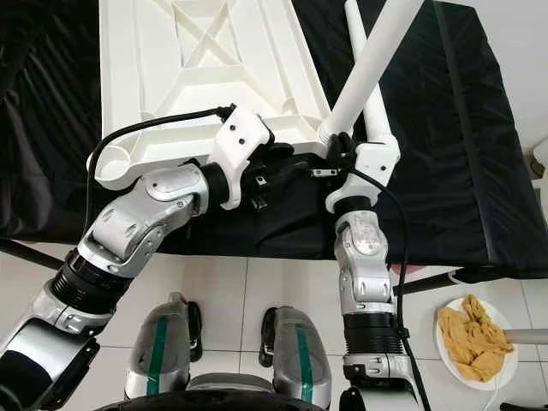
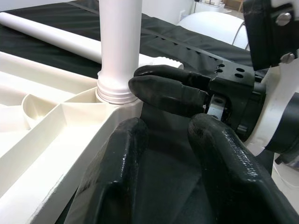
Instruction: Building children table
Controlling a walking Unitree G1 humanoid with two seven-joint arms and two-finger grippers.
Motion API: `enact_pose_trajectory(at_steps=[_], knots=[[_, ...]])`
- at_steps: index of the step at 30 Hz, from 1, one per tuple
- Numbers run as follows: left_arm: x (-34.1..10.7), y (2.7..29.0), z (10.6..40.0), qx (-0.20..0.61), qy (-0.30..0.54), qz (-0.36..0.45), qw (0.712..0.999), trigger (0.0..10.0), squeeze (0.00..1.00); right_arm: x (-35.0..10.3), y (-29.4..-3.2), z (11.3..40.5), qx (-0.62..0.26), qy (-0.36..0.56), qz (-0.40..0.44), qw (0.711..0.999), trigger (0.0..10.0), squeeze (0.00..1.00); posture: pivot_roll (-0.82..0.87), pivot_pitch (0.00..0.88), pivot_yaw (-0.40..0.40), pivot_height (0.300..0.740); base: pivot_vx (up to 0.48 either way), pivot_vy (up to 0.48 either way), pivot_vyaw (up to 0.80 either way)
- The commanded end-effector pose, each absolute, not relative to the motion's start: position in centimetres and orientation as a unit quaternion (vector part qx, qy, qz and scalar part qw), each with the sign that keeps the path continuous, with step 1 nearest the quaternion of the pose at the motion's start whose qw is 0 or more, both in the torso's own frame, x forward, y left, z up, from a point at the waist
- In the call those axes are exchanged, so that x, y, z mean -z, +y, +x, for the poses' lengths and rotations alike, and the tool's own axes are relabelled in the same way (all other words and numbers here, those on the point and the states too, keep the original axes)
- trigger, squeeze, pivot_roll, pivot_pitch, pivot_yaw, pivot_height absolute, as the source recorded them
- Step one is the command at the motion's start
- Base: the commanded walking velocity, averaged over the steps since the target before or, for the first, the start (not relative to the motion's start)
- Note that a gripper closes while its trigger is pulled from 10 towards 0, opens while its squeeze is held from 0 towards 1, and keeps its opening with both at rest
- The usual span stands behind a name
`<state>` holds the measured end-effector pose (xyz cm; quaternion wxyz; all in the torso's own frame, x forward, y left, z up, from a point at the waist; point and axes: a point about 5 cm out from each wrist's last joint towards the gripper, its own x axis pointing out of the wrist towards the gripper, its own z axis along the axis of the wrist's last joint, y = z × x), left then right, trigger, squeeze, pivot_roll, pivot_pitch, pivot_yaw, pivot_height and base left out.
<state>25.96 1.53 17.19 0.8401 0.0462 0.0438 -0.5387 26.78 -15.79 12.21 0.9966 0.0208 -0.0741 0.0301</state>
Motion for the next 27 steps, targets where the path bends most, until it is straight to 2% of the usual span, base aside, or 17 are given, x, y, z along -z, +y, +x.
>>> enact_pose_trajectory(at_steps=[1,3,4,6,7,27], knots=[[-17.5,1.4,25.6,0.555,0.041,0.048,0.83,10.0,0.0,-12.1,-16.0,26.6,-0.03,-0.068,0.022,0.997,10.0,0.0,0.03,0.055,-0.067,0.74,0.0,0.0,0.0],[-17.5,1.4,25.6,0.554,0.041,0.048,0.83,10.0,0.0,-12.2,-16.0,26.7,-0.031,-0.068,0.024,0.997,10.0,0.0,0.03,0.054,-0.067,0.74,0.0,0.0,0.0],[-17.5,1.4,25.6,0.554,0.04,0.047,0.83,10.0,0.0,-12.4,-16.1,26.9,-0.028,-0.07,0.026,0.997,10.0,1.0,0.03,0.053,-0.069,0.74,0.0,0.0,0.0],[-17.5,1.4,25.6,0.553,0.039,0.047,0.831,10.0,0.0,-12.4,-16.2,26.9,-0.026,-0.07,0.025,0.997,10.0,1.0,0.03,0.053,-0.069,0.74,0.0,0.0,0.0],[-17.5,1.4,25.6,0.553,0.039,0.047,0.831,10.0,0.0,-12.5,-16.2,27.0,-0.025,-0.07,0.023,0.997,10.0,0.0,0.03,0.053,-0.069,0.74,0.0,0.0,0.0],[-17.5,1.4,25.5,0.555,0.043,0.044,0.829,10.0,0.0,-12.8,-17.3,27.7,0.017,-0.074,0.021,0.997,10.0,0.0,0.03,0.066,-0.061,0.74,0.0,0.0,0.0]])
